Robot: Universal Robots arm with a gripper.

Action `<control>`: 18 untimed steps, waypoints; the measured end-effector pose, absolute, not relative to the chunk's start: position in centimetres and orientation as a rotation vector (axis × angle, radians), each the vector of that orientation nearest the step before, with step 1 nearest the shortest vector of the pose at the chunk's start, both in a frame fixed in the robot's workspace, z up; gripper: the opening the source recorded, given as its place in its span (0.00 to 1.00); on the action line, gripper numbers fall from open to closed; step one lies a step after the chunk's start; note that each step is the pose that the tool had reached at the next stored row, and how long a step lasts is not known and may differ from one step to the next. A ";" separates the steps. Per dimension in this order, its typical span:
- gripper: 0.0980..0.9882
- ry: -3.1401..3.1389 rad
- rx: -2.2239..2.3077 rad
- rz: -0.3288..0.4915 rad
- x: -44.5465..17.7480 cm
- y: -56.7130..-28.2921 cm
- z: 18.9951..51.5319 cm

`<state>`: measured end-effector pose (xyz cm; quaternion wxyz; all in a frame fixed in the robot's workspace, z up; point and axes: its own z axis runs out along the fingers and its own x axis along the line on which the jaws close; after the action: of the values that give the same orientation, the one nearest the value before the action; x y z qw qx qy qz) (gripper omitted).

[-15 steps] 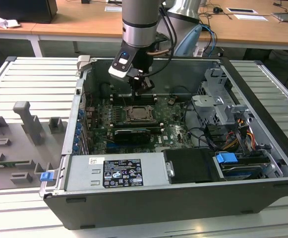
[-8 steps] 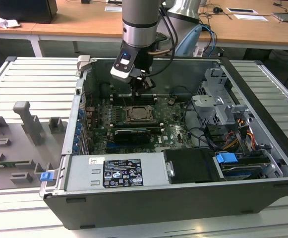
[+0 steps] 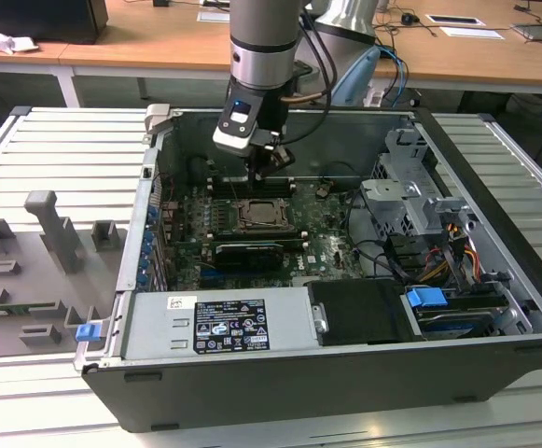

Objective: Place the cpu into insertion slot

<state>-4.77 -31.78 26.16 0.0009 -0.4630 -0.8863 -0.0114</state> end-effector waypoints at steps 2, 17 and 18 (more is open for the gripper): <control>0.01 -2.795 -1.431 -0.036 -4.8 -31.8 26.2; 0.01 -2.865 -1.281 -0.035 -4.8 -31.8 26.2; 0.01 -2.870 -1.268 -0.035 -4.8 -31.8 26.2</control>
<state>-4.77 -31.78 26.16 0.0016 -0.4042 -0.9146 -0.0113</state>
